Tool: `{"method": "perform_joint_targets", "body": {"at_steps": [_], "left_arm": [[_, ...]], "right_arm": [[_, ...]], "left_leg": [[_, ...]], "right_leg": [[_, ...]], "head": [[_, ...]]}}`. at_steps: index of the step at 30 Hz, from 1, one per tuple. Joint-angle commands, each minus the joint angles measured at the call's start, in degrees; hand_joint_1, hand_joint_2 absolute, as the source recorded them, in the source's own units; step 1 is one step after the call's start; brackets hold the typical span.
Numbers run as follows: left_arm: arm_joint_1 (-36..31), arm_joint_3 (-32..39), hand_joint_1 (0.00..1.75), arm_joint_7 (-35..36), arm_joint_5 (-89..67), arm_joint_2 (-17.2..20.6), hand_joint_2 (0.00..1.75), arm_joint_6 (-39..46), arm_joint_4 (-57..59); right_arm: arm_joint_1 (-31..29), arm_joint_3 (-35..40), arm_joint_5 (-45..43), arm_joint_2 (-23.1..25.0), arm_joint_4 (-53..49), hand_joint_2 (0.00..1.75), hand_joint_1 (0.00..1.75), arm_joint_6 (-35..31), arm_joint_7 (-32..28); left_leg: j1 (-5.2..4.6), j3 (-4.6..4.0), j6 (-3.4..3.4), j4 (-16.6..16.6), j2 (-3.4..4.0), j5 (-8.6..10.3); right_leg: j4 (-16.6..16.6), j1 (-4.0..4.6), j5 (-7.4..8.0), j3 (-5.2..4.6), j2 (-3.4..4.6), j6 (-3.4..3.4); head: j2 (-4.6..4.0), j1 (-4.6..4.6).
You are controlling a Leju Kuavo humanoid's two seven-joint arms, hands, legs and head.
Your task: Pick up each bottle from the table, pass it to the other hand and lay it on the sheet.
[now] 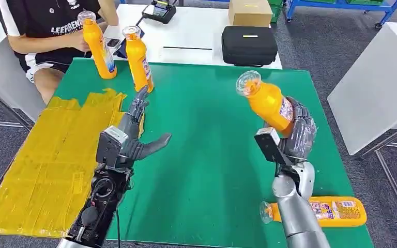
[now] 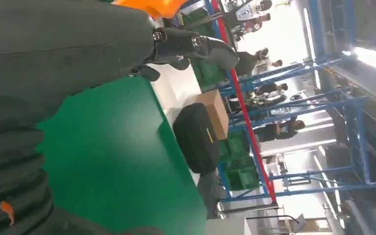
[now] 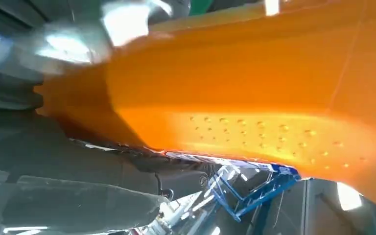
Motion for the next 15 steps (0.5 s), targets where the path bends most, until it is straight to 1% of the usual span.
{"method": "perform_joint_targets", "body": {"at_steps": [1, 2, 6, 7, 9, 10, 12, 13, 14, 15], "left_arm": [[-1.0, -3.6, 0.0, 1.8, 2.1, 2.3, 1.75, -3.5, -1.3], [-1.2, -3.6, 0.0, 1.8, 2.1, 2.3, 1.75, -3.5, -0.9], [-1.4, -3.6, 0.0, 1.8, 2.1, 2.3, 1.75, -3.4, -0.6], [-1.4, -3.6, 0.0, 1.8, 2.1, 2.3, 1.75, -3.4, -0.6], [-1.3, -3.5, 0.0, 1.8, 2.1, 2.3, 1.75, -3.4, -0.7], [-1.3, -3.5, 0.0, 1.8, 2.1, 2.3, 1.75, -3.4, -0.7], [-1.3, -3.5, 0.0, 1.8, 2.1, 2.3, 1.75, -3.4, -0.7], [-1.6, -3.7, 0.0, 1.8, 2.5, 2.3, 1.75, -4.0, -0.5], [-2.0, -3.7, 0.0, 1.8, 2.5, 2.2, 1.75, -4.0, -0.6], [-2.5, -4.0, 0.0, 2.1, 2.5, 2.2, 1.75, -4.4, -0.3]], "right_arm": [[-8.9, 3.3, -21.5, 6.3, 8.4, 1.75, 1.75, 14.3, -8.6], [-9.3, 3.7, -21.3, 6.5, 9.1, 1.75, 1.75, 13.6, -8.6], [-9.2, 4.2, -22.1, 6.0, 9.4, 1.75, 1.75, 13.4, -8.8], [-9.2, 4.3, -22.2, 5.9, 9.4, 1.75, 1.75, 13.4, -8.8], [-9.1, 4.5, -22.5, 5.7, 9.2, 1.75, 1.75, 13.5, -8.9], [-9.1, 4.5, -22.5, 5.7, 9.2, 1.75, 1.75, 13.5, -8.9], [-9.1, 4.5, -22.5, 5.7, 9.2, 1.75, 1.75, 13.5, -8.9], [-9.2, 4.4, -24.2, 6.2, 9.2, 1.75, 1.75, 15.2, -9.2], [-9.5, 4.6, -24.7, 6.9, 9.4, 1.75, 1.75, 15.8, -9.0], [-10.0, 5.1, -24.9, 7.7, 9.9, 1.75, 1.75, 16.3, -8.9]], "left_leg": [[0.02, 0.12, -0.11, 0.0, 0.35, -0.09], [0.02, 0.29, -0.17, 0.0, 0.5, -0.19], [0.06, 0.19, -0.15, 0.0, 0.23, -0.08], [0.06, 0.34, -0.2, 0.0, 0.28, -0.15], [0.05, 0.17, -0.14, 0.0, 0.18, -0.05], [0.05, 0.35, -0.2, 0.0, 0.3, -0.15], [0.05, 0.15, -0.14, 0.0, 0.19, -0.05], [0.04, 0.13, -0.14, 0.0, 0.18, -0.04], [0.02, 0.28, -0.2, 0.0, 0.27, -0.12], [0.02, 0.2, -0.18, 0.0, 0.24, -0.08]], "right_leg": [[0.0, 0.03, 0.02, 0.02, 0.29, -0.1], [0.0, 0.04, -0.04, 0.13, 0.41, -0.16], [0.0, 0.07, -0.04, 0.09, 0.11, -0.13], [0.0, 0.08, -0.11, 0.21, 0.14, -0.17], [0.0, 0.05, -0.03, 0.09, 0.1, -0.09], [0.0, 0.06, -0.1, 0.23, 0.18, -0.14], [0.0, 0.03, -0.03, 0.07, 0.12, -0.09], [0.0, 0.03, -0.03, 0.06, 0.11, -0.09], [0.0, 0.02, -0.09, 0.18, 0.17, -0.14], [0.0, 0.02, -0.06, 0.1, 0.16, -0.13]], "head": [[0.0, 0.0], [0.0, 0.0], [0.0, 0.0], [0.0, -0.02], [0.0, 0.0], [0.0, -0.02], [0.0, 0.02], [0.0, 0.0], [0.0, 0.0], [0.0, 0.0]]}}
